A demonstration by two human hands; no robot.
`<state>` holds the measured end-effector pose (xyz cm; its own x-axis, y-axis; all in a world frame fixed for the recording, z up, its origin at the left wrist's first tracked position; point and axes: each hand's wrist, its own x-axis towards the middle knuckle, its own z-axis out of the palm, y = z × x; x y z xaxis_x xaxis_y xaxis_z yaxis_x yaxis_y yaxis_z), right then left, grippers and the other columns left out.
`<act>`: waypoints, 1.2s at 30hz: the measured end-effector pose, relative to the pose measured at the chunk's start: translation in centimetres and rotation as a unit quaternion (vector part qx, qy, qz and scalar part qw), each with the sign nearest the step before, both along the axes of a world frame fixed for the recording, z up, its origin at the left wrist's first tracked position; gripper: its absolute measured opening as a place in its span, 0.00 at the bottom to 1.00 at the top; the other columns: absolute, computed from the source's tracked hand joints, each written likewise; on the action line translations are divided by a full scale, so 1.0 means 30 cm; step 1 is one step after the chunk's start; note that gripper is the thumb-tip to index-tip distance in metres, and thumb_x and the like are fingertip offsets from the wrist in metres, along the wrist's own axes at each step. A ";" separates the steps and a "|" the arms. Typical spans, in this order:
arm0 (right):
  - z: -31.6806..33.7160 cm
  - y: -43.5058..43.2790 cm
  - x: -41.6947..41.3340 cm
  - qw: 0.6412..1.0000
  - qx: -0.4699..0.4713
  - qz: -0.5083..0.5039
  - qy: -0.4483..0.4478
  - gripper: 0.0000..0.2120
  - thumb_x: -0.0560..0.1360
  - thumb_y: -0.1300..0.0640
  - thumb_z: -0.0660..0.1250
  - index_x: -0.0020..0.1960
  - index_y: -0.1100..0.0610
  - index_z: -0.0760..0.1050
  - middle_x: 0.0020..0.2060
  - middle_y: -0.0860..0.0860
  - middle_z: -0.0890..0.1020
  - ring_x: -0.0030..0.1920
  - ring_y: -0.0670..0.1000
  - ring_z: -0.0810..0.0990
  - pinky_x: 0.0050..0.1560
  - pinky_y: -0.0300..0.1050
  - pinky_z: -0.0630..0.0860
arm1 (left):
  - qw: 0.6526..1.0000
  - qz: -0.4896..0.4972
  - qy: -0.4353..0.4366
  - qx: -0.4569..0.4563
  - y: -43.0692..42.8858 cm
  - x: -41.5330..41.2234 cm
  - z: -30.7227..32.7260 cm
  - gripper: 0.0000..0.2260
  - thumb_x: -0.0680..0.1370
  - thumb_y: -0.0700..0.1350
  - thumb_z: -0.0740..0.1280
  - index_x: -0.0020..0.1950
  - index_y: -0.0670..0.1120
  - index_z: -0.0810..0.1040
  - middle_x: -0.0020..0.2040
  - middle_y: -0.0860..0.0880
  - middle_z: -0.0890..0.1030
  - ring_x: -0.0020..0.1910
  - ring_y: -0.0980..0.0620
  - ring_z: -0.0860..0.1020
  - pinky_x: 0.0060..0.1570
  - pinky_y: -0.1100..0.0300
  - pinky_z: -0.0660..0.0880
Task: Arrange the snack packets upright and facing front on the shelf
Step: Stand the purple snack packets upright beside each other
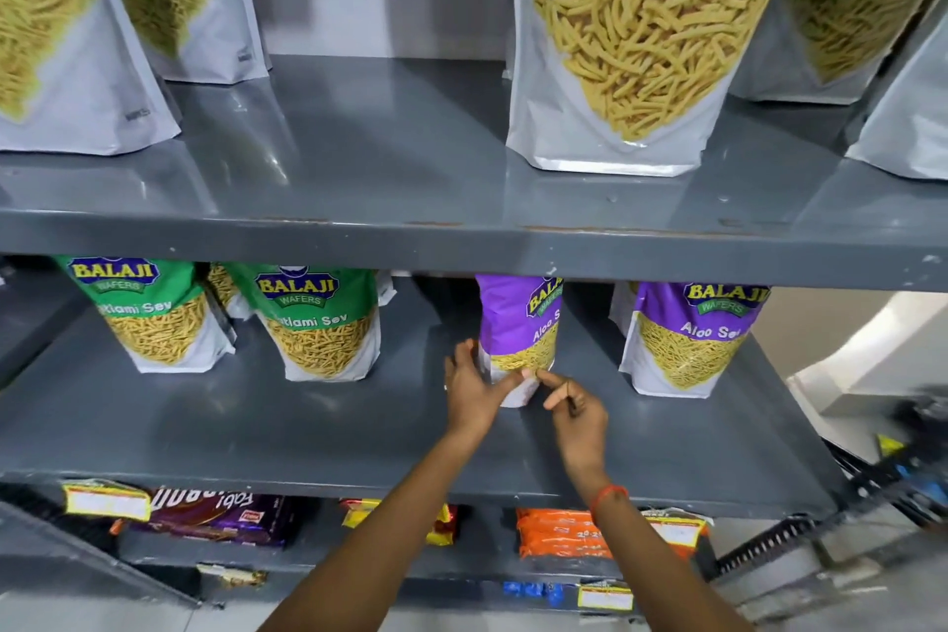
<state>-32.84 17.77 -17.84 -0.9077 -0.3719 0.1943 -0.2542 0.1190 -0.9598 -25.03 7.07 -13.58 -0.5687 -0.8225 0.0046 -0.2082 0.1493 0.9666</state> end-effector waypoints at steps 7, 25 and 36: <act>0.078 -0.024 -0.112 0.993 0.061 0.060 -0.088 0.28 0.71 0.70 0.65 0.68 0.63 0.62 0.67 0.59 0.71 0.64 0.52 0.71 0.64 0.48 0.67 | 0.999 -0.029 0.005 0.042 -0.117 0.008 -0.019 0.23 0.60 0.46 0.79 0.48 0.43 0.72 0.45 0.43 0.82 0.42 0.50 0.80 0.39 0.62 0.80; 0.094 -0.029 -0.042 0.999 0.036 0.013 -0.032 0.32 0.72 0.59 0.68 0.71 0.60 0.58 0.69 0.56 0.67 0.68 0.49 0.65 0.66 0.41 0.64 | 0.998 -0.056 0.015 -0.027 -0.134 0.006 -0.017 0.37 0.70 0.51 0.71 0.73 0.47 0.57 0.72 0.47 0.66 0.69 0.55 0.65 0.67 0.58 0.63; 0.125 0.272 -0.173 0.961 0.096 -0.119 0.230 0.23 0.72 0.59 0.61 0.66 0.60 0.62 0.61 0.65 0.70 0.64 0.59 0.65 0.66 0.52 0.62 | 0.951 -0.113 -0.017 -0.288 0.310 -0.179 0.005 0.36 0.75 0.62 0.52 0.74 0.44 0.43 0.75 0.50 0.46 0.75 0.58 0.45 0.73 0.69 0.42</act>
<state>-38.02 25.92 -14.08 -0.8057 -0.2330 0.5446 -0.5903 0.3912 -0.7060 -30.38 16.36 -13.43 -0.7390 -0.5453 0.3957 -0.1370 0.6966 0.7042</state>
